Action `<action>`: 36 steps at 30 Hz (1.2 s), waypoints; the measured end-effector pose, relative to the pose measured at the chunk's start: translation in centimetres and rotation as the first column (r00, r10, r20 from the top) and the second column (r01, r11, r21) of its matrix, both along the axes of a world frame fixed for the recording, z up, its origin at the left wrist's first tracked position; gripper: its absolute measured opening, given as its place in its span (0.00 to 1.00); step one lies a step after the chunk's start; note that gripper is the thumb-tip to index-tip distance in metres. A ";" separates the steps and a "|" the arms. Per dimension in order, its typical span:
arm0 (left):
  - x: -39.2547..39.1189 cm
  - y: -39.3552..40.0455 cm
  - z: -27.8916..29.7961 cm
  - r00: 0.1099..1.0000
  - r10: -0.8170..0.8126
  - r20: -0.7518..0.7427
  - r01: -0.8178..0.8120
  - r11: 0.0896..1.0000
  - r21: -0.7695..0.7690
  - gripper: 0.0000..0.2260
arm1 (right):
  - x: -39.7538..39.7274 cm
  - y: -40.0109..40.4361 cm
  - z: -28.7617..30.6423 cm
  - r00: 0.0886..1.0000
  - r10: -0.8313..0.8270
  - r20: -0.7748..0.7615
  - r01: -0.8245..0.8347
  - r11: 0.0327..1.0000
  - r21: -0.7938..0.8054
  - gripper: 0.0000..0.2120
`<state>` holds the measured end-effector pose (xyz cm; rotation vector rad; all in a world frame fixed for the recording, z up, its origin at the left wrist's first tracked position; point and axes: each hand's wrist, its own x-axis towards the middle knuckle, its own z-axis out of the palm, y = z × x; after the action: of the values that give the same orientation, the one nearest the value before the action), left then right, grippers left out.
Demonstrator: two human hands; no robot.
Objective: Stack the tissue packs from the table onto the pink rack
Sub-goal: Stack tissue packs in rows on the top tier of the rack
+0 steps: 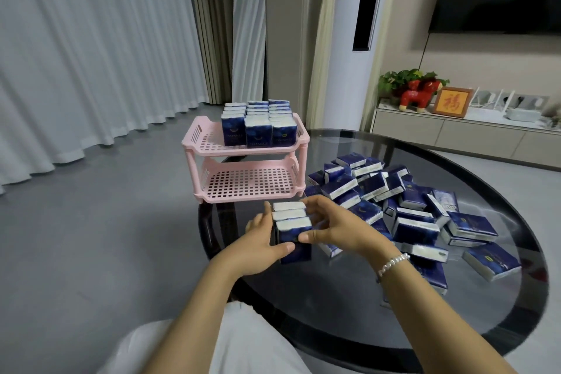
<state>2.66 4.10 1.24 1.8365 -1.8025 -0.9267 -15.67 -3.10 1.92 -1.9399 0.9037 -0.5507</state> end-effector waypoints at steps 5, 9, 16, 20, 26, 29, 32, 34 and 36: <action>2.6 -1.4 4.4 0.994 0.026 0.109 -0.022 0.999 -0.034 0.42 | 3.0 -1.9 3.5 0.998 0.014 0.054 -0.012 0.999 -0.035 0.28; 5.3 -3.1 6.9 0.997 0.045 0.055 -0.036 0.985 -0.169 0.40 | 5.5 -3.6 6.6 0.996 0.041 0.075 -0.034 0.995 -0.094 0.28; 10.3 -6.1 11.3 0.990 0.082 -0.111 -0.115 0.938 -0.328 0.28 | 11.7 -7.3 11.2 0.994 0.064 0.092 -0.049 0.987 -0.153 0.33; 12.7 -8.7 12.4 0.980 0.111 -0.166 -0.162 0.929 -0.332 0.26 | 15.4 -10.0 12.2 1.000 0.002 0.025 0.006 0.959 -0.284 0.32; 14.0 -12.1 11.4 0.979 0.140 -0.149 -0.176 0.948 -0.265 0.24 | 17.4 -13.3 11.0 0.976 -0.111 -0.188 0.024 0.911 -0.412 0.34; 14.1 -13.5 10.0 0.981 0.169 -0.092 -0.186 0.956 -0.226 0.29 | 17.8 -13.7 11.1 0.933 -0.183 -0.309 0.011 0.875 -0.485 0.33; 14.1 -14.2 9.1 0.983 0.185 0.009 -0.181 0.967 -0.181 0.38 | 18.1 -13.7 11.2 0.869 -0.237 -0.434 -0.066 0.815 -0.576 0.29; 14.0 -14.5 8.9 0.985 0.166 0.053 -0.155 0.973 -0.173 0.38 | 18.1 -13.8 11.3 0.836 -0.234 -0.496 -0.130 0.794 -0.593 0.28; 14.2 -14.8 8.9 0.980 0.154 0.127 -0.131 0.977 -0.167 0.36 | 18.0 -13.8 11.3 0.833 -0.212 -0.511 -0.156 0.796 -0.585 0.23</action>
<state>16.82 -10.72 10.12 1.9409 -1.7415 -0.5977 2.28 -16.92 13.26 -2.7769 1.2224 -0.3003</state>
